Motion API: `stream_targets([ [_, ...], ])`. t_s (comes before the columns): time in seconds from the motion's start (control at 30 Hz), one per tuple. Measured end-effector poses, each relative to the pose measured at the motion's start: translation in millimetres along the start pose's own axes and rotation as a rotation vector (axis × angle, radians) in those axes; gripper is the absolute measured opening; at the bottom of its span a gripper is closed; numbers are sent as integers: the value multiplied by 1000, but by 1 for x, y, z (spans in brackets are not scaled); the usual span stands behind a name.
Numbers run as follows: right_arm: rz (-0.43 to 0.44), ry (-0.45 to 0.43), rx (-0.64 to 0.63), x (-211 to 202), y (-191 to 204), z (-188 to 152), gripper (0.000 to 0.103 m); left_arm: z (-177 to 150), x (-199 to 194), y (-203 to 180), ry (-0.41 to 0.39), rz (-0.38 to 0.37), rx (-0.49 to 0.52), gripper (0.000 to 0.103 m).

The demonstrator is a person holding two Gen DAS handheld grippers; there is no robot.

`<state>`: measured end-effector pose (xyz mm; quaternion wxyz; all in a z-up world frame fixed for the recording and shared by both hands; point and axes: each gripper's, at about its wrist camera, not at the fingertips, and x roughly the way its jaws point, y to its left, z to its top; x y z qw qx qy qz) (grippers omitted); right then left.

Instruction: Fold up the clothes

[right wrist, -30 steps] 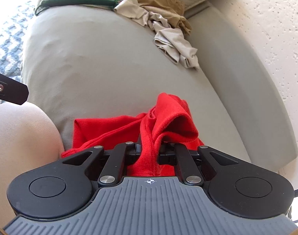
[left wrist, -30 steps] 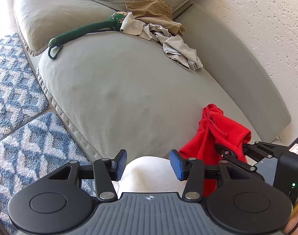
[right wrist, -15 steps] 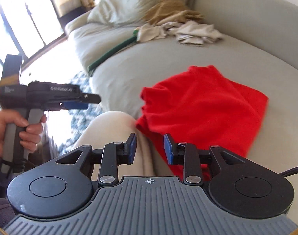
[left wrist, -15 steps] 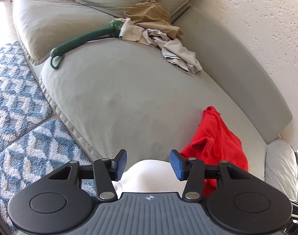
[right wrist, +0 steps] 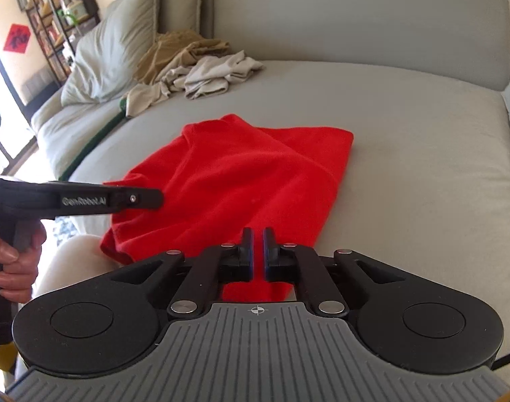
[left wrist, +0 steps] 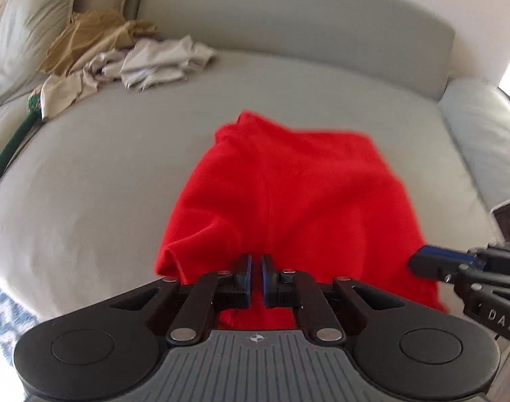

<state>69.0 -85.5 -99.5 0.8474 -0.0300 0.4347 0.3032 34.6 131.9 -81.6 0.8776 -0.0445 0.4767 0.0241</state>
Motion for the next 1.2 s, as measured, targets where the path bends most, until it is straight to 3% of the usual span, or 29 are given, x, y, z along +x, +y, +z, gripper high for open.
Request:
stream_targets([
  [0.03, 2, 81, -23, 11, 2, -3, 9, -6, -3, 2, 24, 12, 20, 6],
  [0.13, 20, 111, -46, -3, -5, -19, 10, -16, -15, 11, 33, 3, 15, 8],
  [0.2, 60, 115, 36, -15, -21, -19, 18, -13, -26, 15, 10, -23, -23, 8],
  [0.23, 87, 94, 85, -21, -32, -17, 22, -10, -32, 15, -5, -37, -41, 8],
  [0.3, 131, 30, 188, -32, -56, -12, 40, 1, -43, 10, -57, -67, -50, 17],
  [0.37, 155, -23, 283, -34, -78, -4, 47, 19, -47, 0, -106, -93, -57, 19],
  [0.43, 189, -61, 372, -27, -97, 7, 45, 38, -42, -8, -147, -110, -58, 22],
  [0.5, 227, -101, 434, -14, -109, 22, 28, 59, -28, -14, -173, -118, -53, 22],
  [0.53, 252, -105, 429, -3, -110, 30, 24, 69, -16, -13, -177, -126, -53, 21],
  [0.6, 303, -107, 406, 19, -107, 46, 24, 84, 13, -6, -169, -157, -85, 19],
  [0.63, 337, -102, 407, 33, -108, 53, 24, 88, 27, 0, -168, -169, -108, 13],
  [0.7, 420, -65, 442, 65, -108, 64, 24, 91, 50, 13, -126, -101, -165, 6],
  [0.73, 480, -27, 483, 84, -111, 66, 24, 86, 56, 22, -121, -102, -215, 2],
  [0.8, 606, 56, 572, 123, -116, 69, 19, 76, 66, 43, -120, -122, -320, 6],
  [0.87, 569, 59, 624, 149, -128, 70, 0, 68, 70, 62, -134, -175, -421, 9],
  [0.9, 543, 58, 648, 161, -134, 70, 0, 66, 71, 66, -141, -187, -451, 10],
  [1.03, 365, -89, 731, 149, -160, 82, 0, 72, 59, 70, -175, -172, -513, 7],
  [1.13, 227, -203, 787, 138, -179, 91, 5, 84, 34, 57, -242, -222, -446, 4],
  [1.2, 314, -222, 773, 130, -174, 95, 6, 96, 32, 44, -237, -264, -382, 4],
])
